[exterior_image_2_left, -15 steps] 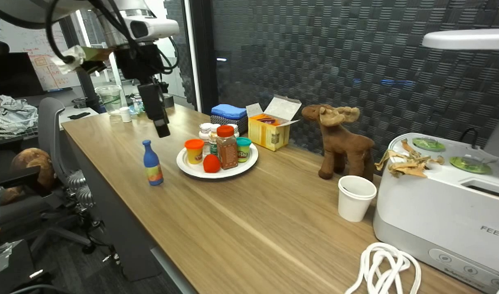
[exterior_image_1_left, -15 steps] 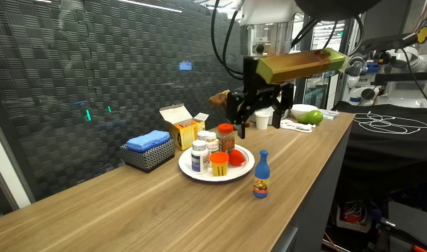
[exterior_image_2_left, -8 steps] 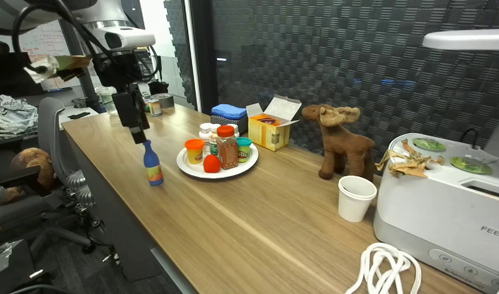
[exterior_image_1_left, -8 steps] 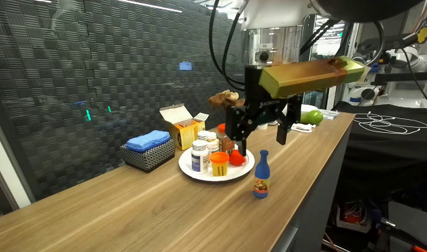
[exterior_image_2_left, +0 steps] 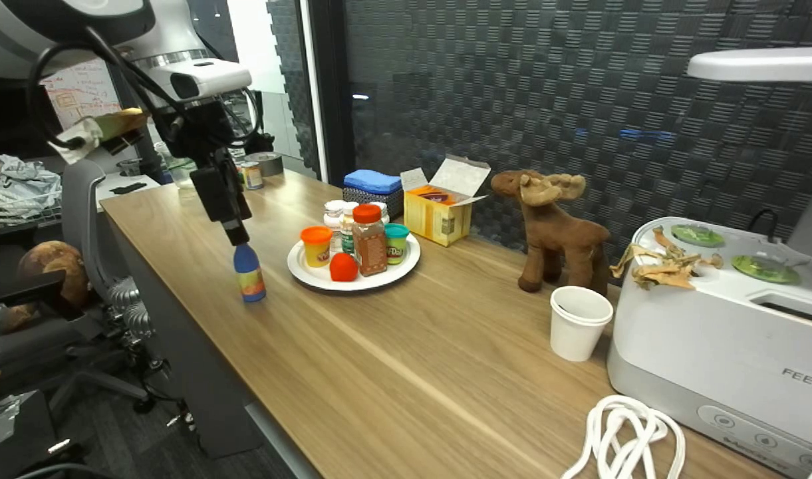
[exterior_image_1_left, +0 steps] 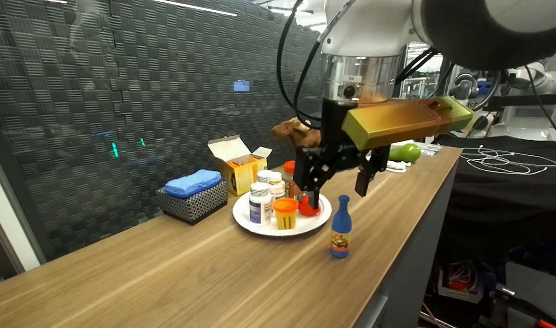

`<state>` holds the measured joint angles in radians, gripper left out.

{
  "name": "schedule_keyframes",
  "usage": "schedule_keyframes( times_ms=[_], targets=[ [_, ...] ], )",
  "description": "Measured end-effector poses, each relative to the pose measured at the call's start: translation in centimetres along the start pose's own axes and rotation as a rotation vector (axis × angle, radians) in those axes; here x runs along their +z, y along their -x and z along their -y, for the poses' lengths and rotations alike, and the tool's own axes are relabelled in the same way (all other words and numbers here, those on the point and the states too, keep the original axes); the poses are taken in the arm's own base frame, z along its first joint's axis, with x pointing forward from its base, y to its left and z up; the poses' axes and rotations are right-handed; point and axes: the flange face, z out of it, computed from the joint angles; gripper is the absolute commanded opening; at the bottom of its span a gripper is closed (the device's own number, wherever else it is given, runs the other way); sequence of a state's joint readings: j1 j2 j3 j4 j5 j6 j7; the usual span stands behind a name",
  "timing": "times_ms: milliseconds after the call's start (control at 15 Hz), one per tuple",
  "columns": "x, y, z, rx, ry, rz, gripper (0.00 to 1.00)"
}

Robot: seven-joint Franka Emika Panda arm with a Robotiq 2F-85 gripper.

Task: Pick up all the items surrounding the white plate and arrange them on the plate

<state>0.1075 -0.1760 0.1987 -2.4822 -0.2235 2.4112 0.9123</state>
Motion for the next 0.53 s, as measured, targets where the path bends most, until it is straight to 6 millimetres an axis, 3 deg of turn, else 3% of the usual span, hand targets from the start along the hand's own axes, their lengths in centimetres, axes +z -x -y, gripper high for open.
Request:
schedule_keyframes(
  times_ms=[533],
  targets=[
    [0.29, -0.50, -0.69, 0.021, -0.004, -0.002, 0.07]
  ],
)
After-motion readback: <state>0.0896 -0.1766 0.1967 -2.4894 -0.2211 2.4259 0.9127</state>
